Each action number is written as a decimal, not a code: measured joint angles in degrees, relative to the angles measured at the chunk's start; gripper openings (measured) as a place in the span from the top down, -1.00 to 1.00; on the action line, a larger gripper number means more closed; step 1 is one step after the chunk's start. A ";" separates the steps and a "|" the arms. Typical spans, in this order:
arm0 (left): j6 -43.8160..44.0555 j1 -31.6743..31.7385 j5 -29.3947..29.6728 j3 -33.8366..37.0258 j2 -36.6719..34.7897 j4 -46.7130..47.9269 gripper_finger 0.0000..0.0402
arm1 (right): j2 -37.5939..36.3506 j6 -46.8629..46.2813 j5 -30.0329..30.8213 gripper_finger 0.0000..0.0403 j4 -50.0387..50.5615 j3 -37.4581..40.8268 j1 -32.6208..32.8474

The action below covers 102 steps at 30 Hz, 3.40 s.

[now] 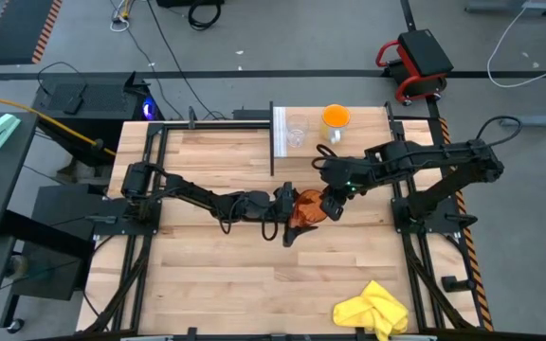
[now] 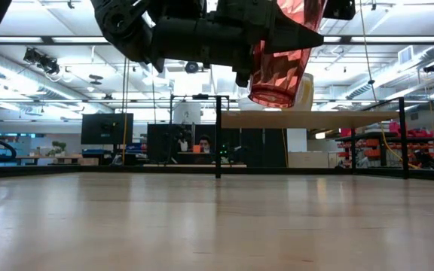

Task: Stack small to large cups/mugs on shelf
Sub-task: Put the brown cup on the shelf

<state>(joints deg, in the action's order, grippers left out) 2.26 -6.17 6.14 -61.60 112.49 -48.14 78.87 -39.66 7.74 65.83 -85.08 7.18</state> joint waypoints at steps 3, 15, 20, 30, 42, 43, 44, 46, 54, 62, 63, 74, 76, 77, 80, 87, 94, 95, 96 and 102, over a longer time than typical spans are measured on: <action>0.04 0.02 0.01 0.00 0.00 -0.02 -0.80 | 0.00 1.05 -0.38 0.67 -0.25 0.00 0.00; 0.04 -0.02 -0.14 0.04 0.02 -0.67 -0.85 | -0.02 5.36 -0.40 0.95 -2.46 0.02 -0.02; 0.07 -0.09 -0.12 0.04 0.02 -0.42 -0.85 | -0.02 5.55 -0.53 0.97 -2.40 0.02 0.00; 0.07 -0.04 0.01 0.00 0.02 1.53 -0.85 | -0.02 5.77 0.09 0.99 1.27 0.02 0.00; 0.42 -0.13 0.19 -0.02 0.02 2.58 -0.86 | -0.26 6.49 2.06 1.00 2.81 0.02 0.02; 0.81 -0.19 0.21 -0.02 0.02 2.60 -0.86 | -0.26 6.69 2.27 1.00 2.83 0.02 0.02; 1.35 -0.26 0.21 0.00 0.02 2.72 -0.86 | -0.26 6.76 2.39 1.00 2.93 0.01 0.02; 1.51 -0.41 0.38 -0.02 0.02 2.95 -0.86 | -0.26 7.14 2.67 1.00 3.46 -0.36 0.05; 1.84 -0.59 0.33 -0.03 0.00 3.23 -0.86 | -0.29 7.52 4.11 1.00 4.82 -1.62 0.76; 1.61 -0.56 0.30 0.00 0.00 2.70 -0.86 | -0.35 8.37 5.60 1.00 5.55 -1.62 0.94; 1.44 -0.29 0.15 0.02 0.02 2.17 -0.86 | -0.35 8.37 5.68 1.00 5.90 -1.67 0.94; 1.90 4.47 -5.55 -9.97 2.61 10.61 -0.86 | -3.66 8.40 10.10 1.00 9.72 -1.79 -1.06; 1.21 5.17 -5.82 -13.10 4.23 11.92 -0.86 | -4.58 7.95 10.42 1.00 11.59 -1.78 -1.62; 1.23 5.54 -6.44 -14.44 4.72 13.38 -0.86 | -4.64 7.59 10.57 1.00 12.21 -1.80 -2.06; 1.07 6.90 -8.42 -19.27 7.60 15.18 -0.86 | -5.34 7.13 11.33 1.00 15.10 -1.75 -3.61; 0.78 9.61 -11.13 -28.89 12.62 17.95 -0.86 | -5.89 8.80 12.56 1.00 19.21 -4.34 -7.76; 0.17 11.75 -13.82 -35.19 14.01 19.20 -0.86 | -4.81 11.58 13.54 1.00 23.22 -12.44 -11.18; 0.12 12.08 -14.60 -36.43 14.52 19.54 -0.86 | -4.49 12.04 13.65 1.00 24.17 -13.47 -11.81; 0.09 12.39 -15.14 -37.33 14.71 20.21 -0.86 | -4.11 12.25 13.25 1.00 24.57 -14.20 -12.24; 0.26 13.72 -16.17 -39.60 14.83 23.25 -0.86 | -3.56 15.00 13.58 1.00 23.97 -14.73 -14.93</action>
<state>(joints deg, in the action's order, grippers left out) 2.52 7.55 -10.03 -101.20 127.32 -24.89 75.31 -24.66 21.31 89.80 -99.81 -7.75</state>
